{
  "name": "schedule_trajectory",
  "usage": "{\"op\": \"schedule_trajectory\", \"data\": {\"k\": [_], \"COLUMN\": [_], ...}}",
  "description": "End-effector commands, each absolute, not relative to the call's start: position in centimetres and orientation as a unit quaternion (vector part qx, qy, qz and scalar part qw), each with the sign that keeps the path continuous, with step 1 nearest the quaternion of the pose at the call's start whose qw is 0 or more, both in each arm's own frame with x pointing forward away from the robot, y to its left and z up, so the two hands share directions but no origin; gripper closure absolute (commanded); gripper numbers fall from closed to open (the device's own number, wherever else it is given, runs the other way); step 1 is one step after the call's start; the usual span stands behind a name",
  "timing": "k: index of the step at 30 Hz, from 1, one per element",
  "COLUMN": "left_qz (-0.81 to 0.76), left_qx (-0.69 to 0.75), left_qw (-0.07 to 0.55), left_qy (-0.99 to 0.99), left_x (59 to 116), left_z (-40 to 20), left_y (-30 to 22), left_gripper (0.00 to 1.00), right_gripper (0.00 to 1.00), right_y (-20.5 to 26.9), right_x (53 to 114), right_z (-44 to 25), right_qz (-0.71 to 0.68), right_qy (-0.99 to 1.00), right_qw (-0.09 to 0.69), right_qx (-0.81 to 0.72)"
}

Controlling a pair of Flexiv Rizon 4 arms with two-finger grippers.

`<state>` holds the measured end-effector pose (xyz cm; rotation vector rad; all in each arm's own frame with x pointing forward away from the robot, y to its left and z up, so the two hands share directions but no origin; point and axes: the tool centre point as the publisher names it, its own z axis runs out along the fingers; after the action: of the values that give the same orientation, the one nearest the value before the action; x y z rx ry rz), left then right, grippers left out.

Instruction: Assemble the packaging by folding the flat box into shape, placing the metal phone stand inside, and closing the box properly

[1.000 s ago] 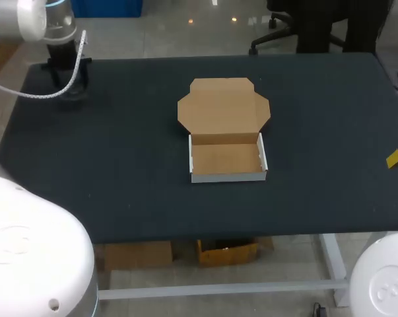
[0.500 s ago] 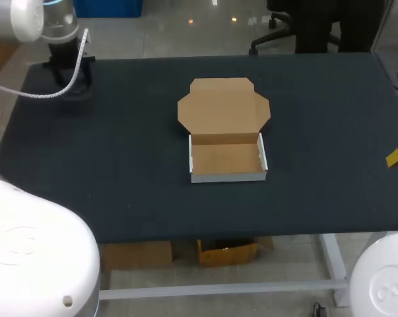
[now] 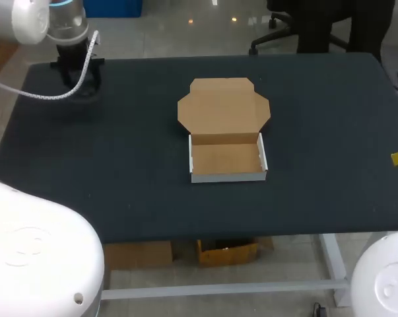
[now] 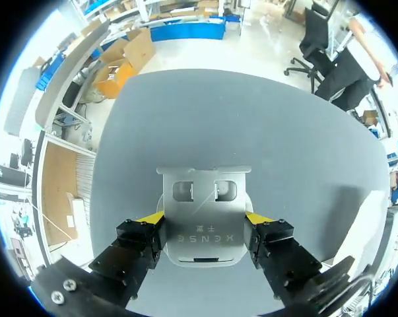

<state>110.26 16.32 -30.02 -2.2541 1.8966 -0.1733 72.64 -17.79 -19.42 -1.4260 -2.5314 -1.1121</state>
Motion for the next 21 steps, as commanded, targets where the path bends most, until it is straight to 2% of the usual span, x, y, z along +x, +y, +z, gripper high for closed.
{"op": "schedule_trajectory", "data": {"k": [1,12,21], "left_qz": [-0.071,-0.069,-0.067], "left_qx": [-0.755,-0.733,-0.724], "left_qw": [0.120,0.122,0.128], "left_qy": [0.641,0.665,0.675], "left_x": [108.6,106.1,104.3], "left_z": [-29.1,-28.2,-28.1], "left_y": [15.3,12.5,10.6], "left_gripper": [1.00,1.00,1.00], "right_gripper": [0.00,0.00,0.00], "right_y": [-18.5,-19.1,-18.6], "right_x": [72.5,74.6,75.6], "right_z": [-19.3,-19.2,-18.7], "right_qz": [-0.380,-0.397,-0.393], "right_qy": [-0.827,-0.863,-0.886], "right_qw": [-0.007,-0.046,-0.038], "right_qx": [-0.414,-0.310,-0.241]}}
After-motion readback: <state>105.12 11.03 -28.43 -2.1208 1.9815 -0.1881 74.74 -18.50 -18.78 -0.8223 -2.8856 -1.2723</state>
